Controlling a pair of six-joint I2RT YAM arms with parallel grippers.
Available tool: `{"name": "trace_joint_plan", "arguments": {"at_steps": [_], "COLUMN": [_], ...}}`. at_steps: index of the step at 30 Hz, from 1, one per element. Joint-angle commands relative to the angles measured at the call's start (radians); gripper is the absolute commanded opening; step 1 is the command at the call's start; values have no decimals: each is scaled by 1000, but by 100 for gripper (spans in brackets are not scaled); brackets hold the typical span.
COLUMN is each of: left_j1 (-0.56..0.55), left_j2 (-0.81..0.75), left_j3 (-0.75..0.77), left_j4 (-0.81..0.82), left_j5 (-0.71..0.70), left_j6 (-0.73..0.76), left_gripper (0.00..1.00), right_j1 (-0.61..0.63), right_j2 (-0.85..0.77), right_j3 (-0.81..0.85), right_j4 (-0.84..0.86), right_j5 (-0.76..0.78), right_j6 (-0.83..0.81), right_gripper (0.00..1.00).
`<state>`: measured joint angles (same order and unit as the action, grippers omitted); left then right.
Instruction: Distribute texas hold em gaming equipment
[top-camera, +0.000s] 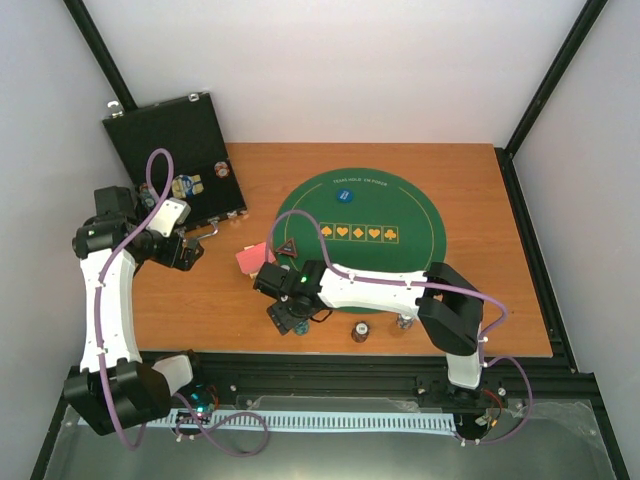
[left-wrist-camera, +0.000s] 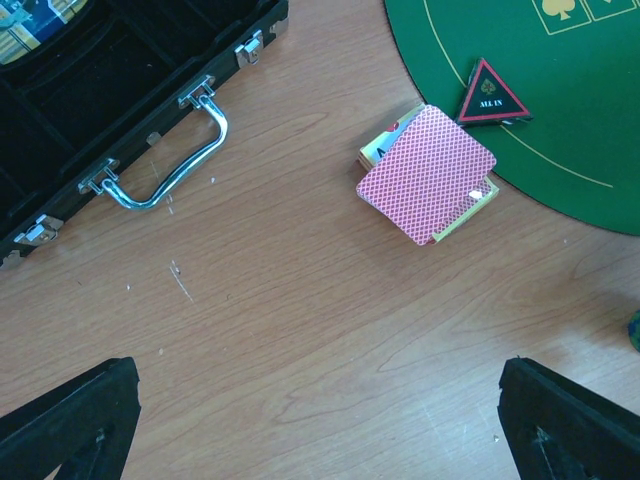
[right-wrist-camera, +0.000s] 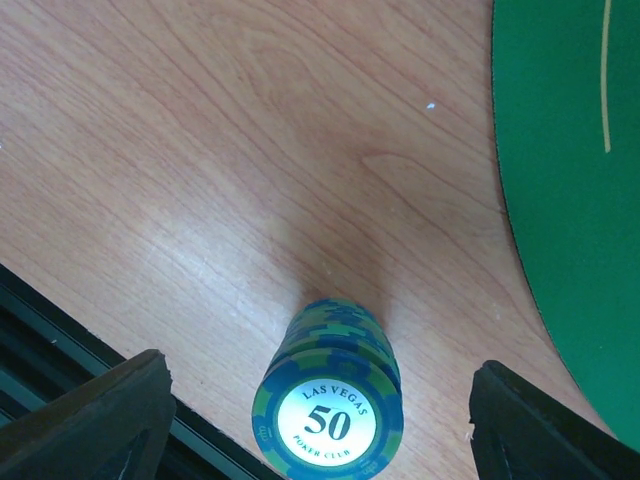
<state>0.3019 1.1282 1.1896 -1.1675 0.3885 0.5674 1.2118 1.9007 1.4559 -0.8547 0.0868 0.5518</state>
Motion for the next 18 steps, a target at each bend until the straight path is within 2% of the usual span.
{"name": "trace_joint_plan", "arguments": {"at_steps": [1,11,18], "left_j1": [2,2,3], "left_j2": [-28,-21,-22], "left_j3": [-2,2,10], "left_j4": [2,2,-1], "left_j5": [3,-4,1], "left_j6": [7,15,16], "left_gripper": [100,100,100], "right_j1": [1,11,11], "right_j2": [12,15,17], "right_j3": [-14,-55,-62], "right_j4": [23,39,51], "right_j5": [-22,-27,-31], "right_j6": [16,33,30], "right_gripper": [80,71,69]}}
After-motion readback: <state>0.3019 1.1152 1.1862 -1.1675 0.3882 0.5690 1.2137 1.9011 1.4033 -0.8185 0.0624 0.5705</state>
